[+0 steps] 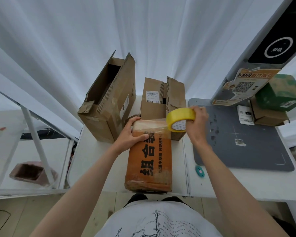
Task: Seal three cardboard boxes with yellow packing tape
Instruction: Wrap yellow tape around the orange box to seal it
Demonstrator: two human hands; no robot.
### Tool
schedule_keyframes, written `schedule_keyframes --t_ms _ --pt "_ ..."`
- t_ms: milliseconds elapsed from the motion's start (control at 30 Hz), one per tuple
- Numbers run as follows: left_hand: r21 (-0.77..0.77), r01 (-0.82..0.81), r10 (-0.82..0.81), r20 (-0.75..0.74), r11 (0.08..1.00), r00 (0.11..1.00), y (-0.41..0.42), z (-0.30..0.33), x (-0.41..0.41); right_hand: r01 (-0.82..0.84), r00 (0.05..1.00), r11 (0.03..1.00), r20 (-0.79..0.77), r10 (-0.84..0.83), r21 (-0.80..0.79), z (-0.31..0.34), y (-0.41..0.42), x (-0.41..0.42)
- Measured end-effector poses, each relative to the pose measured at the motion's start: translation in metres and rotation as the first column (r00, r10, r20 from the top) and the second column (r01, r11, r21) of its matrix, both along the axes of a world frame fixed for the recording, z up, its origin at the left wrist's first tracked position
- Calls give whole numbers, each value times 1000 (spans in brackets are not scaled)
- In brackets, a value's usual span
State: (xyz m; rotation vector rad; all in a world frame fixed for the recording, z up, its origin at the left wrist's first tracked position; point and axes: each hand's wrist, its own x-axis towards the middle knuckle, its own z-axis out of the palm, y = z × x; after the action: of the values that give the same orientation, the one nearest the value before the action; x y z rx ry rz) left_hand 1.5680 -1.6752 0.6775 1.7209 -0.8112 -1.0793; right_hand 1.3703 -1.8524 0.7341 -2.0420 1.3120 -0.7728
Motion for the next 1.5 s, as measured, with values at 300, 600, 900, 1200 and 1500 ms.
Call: schedule_keyframes --t_ms 300,600,900,1200,1500 --pt "4 0 0 -24 1000 1000 1 2 -2 -55 998 997 -12 54 -49 -16 -2 -20" --pt "-1 -4 4 -41 1000 999 1 1 -2 -56 998 994 -20 54 -91 -34 2 -21" --pt "-9 -2 2 -44 1000 999 1 2 -3 -73 997 990 -35 69 -119 -38 2 -22" --pt "-10 9 -9 -35 1000 999 1 3 -5 -83 994 981 -90 68 -175 -23 2 -15" --pt "-18 12 -13 -36 1000 999 -1 5 -9 -14 999 992 -49 7 -124 -31 3 -25"
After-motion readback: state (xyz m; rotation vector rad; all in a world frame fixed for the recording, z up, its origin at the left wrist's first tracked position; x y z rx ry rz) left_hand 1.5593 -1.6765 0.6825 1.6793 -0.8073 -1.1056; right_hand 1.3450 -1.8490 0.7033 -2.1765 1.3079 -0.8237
